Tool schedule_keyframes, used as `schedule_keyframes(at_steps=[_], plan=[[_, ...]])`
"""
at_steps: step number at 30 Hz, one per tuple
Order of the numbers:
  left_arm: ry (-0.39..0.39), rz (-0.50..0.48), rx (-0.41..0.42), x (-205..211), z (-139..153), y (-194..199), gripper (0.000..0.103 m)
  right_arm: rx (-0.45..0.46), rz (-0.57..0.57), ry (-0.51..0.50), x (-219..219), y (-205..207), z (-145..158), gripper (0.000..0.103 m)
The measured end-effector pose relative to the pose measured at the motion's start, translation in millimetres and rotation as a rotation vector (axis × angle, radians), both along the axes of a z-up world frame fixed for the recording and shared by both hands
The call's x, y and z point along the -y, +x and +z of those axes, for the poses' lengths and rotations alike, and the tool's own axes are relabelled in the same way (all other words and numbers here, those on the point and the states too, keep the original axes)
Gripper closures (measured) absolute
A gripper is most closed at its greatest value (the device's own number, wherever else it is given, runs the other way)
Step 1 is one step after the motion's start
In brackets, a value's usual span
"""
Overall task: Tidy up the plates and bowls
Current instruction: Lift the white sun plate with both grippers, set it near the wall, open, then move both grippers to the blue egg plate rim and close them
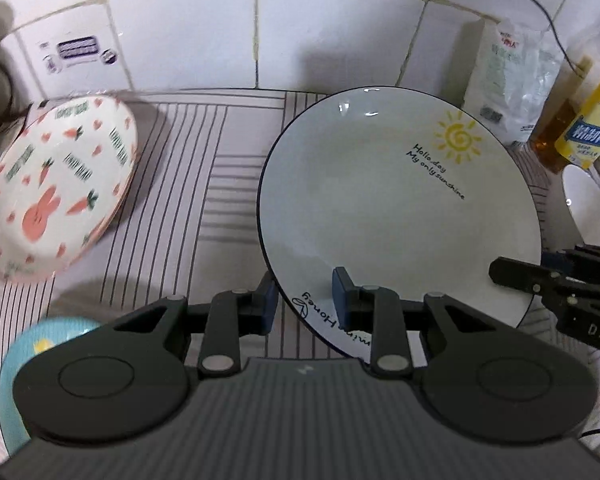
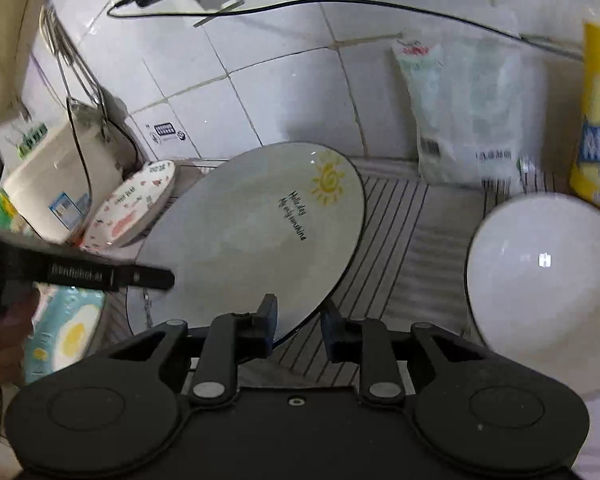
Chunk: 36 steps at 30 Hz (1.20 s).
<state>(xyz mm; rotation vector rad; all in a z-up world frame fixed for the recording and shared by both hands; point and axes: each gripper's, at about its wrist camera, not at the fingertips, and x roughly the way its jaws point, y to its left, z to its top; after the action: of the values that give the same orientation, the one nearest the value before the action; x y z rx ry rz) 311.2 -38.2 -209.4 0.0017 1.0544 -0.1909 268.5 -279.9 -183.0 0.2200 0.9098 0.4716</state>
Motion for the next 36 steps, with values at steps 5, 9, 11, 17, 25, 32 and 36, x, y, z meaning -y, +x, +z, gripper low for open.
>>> schedule_keyframes(at_steps=[5, 9, 11, 17, 25, 32, 36], plan=[[0.017, -0.023, -0.025, 6.9, -14.8, 17.7, 0.076, -0.036, -0.066, -0.028, -6.3, 13.8, -13.4, 0.074], [0.002, -0.020, -0.032, 6.7, -14.7, 24.7, 0.076, -0.037, -0.101, -0.066, -11.1, 18.3, -16.2, 0.074], [0.005, -0.016, -0.035, 9.0, -12.9, 27.5, 0.076, -0.038, -0.110, -0.084, -12.8, 20.6, -13.4, 0.073], [0.055, 0.009, -0.067, 21.1, -10.1, 30.9, 0.076, -0.050, -0.123, -0.174, -21.3, 23.6, -14.2, 0.069], [0.044, 0.066, -0.065, 23.4, 28.7, 5.9, 0.074, -0.017, -0.121, -0.191, -16.7, 5.1, 16.4, 0.059], [0.130, -0.006, -0.012, 30.6, 60.6, -43.1, 0.068, 0.051, -0.153, -0.139, -23.3, -28.7, 48.8, 0.045], [0.138, -0.019, 0.000, 24.9, 77.7, -70.7, 0.062, 0.091, -0.151, -0.130, -34.5, -51.2, 65.7, 0.040]])
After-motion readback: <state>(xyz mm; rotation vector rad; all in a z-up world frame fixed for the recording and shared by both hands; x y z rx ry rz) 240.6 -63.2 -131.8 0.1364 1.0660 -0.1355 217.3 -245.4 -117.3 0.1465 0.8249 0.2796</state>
